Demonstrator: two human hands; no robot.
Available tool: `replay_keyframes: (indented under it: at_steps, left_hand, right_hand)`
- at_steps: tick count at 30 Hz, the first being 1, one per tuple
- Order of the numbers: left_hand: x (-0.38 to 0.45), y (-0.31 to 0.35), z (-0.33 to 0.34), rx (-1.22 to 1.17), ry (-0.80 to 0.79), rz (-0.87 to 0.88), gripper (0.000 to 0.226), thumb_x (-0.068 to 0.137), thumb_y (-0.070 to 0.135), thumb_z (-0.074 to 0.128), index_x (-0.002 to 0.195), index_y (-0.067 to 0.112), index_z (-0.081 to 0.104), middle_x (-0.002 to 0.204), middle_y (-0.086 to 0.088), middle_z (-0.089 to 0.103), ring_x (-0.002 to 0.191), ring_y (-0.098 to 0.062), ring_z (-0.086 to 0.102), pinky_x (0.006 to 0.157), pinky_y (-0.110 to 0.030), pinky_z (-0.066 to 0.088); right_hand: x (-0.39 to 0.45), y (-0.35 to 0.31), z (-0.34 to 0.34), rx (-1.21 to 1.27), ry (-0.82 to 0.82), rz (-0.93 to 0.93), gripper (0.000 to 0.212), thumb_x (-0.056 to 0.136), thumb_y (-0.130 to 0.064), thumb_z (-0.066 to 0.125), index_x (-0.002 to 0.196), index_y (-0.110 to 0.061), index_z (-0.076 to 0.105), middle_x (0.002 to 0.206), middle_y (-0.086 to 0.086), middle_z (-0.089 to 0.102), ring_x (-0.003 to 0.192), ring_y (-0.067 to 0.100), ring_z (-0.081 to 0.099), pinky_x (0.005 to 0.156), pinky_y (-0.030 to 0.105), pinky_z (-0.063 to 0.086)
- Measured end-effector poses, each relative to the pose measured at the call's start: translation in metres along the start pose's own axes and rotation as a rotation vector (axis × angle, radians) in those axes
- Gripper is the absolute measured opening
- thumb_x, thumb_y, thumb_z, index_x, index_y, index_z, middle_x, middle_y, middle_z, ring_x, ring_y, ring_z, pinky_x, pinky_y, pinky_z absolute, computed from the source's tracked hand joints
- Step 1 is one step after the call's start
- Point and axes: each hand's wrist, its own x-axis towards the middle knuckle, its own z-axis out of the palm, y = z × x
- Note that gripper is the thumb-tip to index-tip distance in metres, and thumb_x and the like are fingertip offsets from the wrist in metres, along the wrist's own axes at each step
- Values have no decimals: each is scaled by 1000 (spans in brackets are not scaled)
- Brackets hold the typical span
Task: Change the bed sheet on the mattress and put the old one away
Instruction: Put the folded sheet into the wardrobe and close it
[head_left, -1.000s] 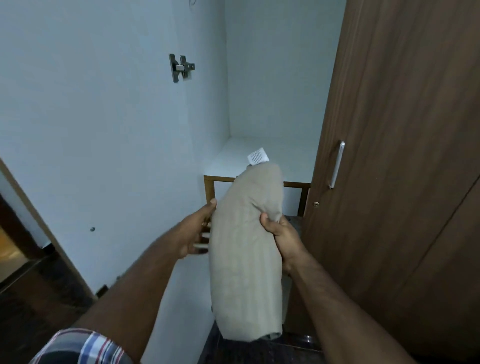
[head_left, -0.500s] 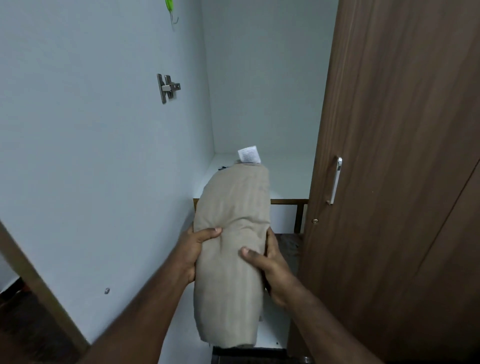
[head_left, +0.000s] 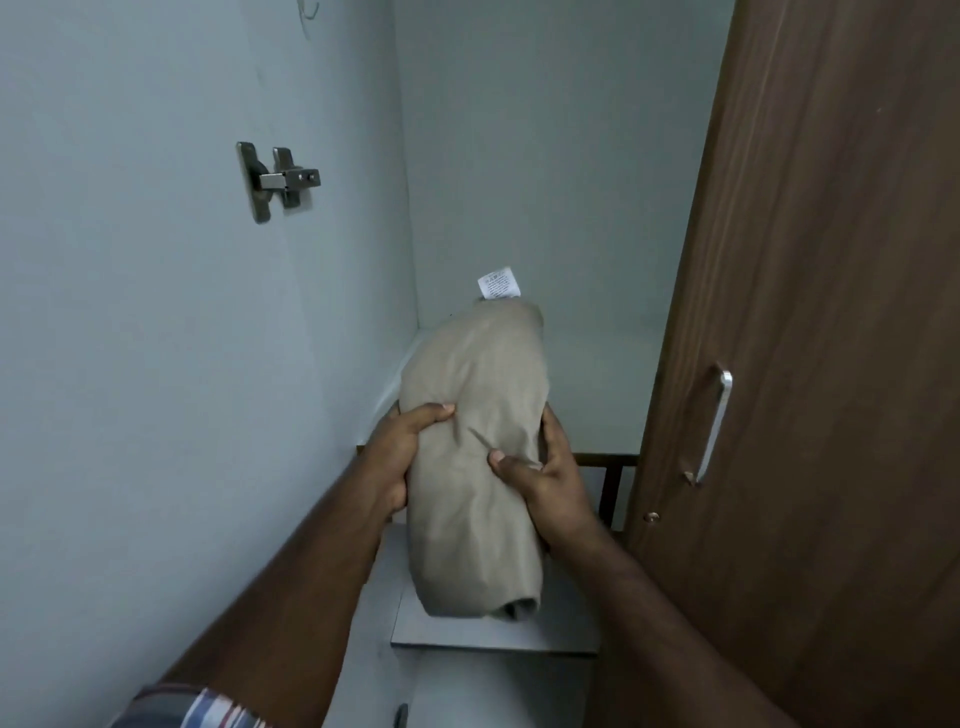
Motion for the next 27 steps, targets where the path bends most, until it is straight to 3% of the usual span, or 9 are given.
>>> replay_keyframes:
  at_steps: [3, 5, 8, 11, 13, 16, 18, 23, 27]
  left_hand:
    - [54, 33, 21, 45, -5, 54, 42, 92, 30, 70, 129, 10, 64, 118, -15, 73, 106, -32, 71, 85, -47, 59]
    - [88, 49, 33, 188, 52, 141, 57, 97, 45, 60, 141, 9, 53, 135, -5, 63, 118, -23, 65, 101, -39, 51]
    - [114, 41, 42, 598, 171, 297, 59, 104, 35, 53, 155, 14, 33, 137, 13, 38, 124, -6, 42, 102, -19, 31]
    - [132, -6, 39, 984, 48, 320, 47, 107, 23, 44, 153, 14, 38, 158, -1, 37, 144, -15, 34, 110, -17, 22]
    - [139, -38, 30, 1130, -27, 329, 47, 108, 20, 42, 154, 12, 36, 163, -9, 28, 151, -21, 24, 117, -19, 13]
    - [140, -63, 18, 1201, -15, 398, 48, 107, 11, 43, 154, 6, 33, 164, -16, 21, 153, -26, 21, 113, -12, 7]
    - [132, -67, 13, 1245, -15, 387, 50, 108, 15, 41, 156, 9, 29, 165, -15, 18, 153, -25, 20, 109, -8, 5]
    - [98, -70, 0, 1265, 21, 345, 53, 108, 24, 42, 157, 12, 28, 163, -16, 26, 150, -27, 27, 118, -23, 13]
    - [45, -80, -20, 1266, 60, 302, 57, 105, 25, 48, 157, 12, 30, 162, -15, 29, 150, -28, 28, 123, -40, 22]
  right_hand:
    - [72, -9, -11, 28, 6, -19, 68, 86, -14, 77, 145, -28, 46, 134, -4, 63, 120, 20, 64, 98, 45, 54]
    - [124, -10, -21, -6, 88, 33, 69, 90, -28, 74, 150, -28, 41, 141, 2, 58, 122, 23, 62, 100, 47, 53]
    - [179, 0, -37, -361, 180, 295, 78, 96, -47, 59, 159, -22, 21, 160, 11, 34, 141, 30, 42, 115, 46, 37]
    - [182, 28, -35, -774, 107, 83, 62, 100, -40, 52, 153, -11, 38, 159, 17, 33, 145, 35, 34, 119, 39, 27]
    - [174, 50, -26, -1026, -103, -107, 56, 99, -41, 38, 140, -9, 55, 151, 23, 42, 139, 44, 40, 116, 50, 32]
    - [159, 71, -22, -1204, -190, 66, 68, 95, -52, 24, 155, -22, 34, 164, 14, 24, 150, 36, 19, 123, 50, 17]
    - [152, 76, -21, -1259, -146, 9, 70, 93, -52, 19, 157, -25, 28, 165, 13, 21, 150, 36, 19, 122, 49, 17]
    - [125, 67, -16, -1384, -100, -17, 66, 99, -52, 27, 156, -19, 31, 162, 18, 25, 146, 42, 26, 114, 58, 30]
    - [77, 57, 0, -1426, -120, -27, 63, 100, -45, 45, 155, -18, 29, 163, 16, 20, 150, 39, 17, 115, 60, 23]
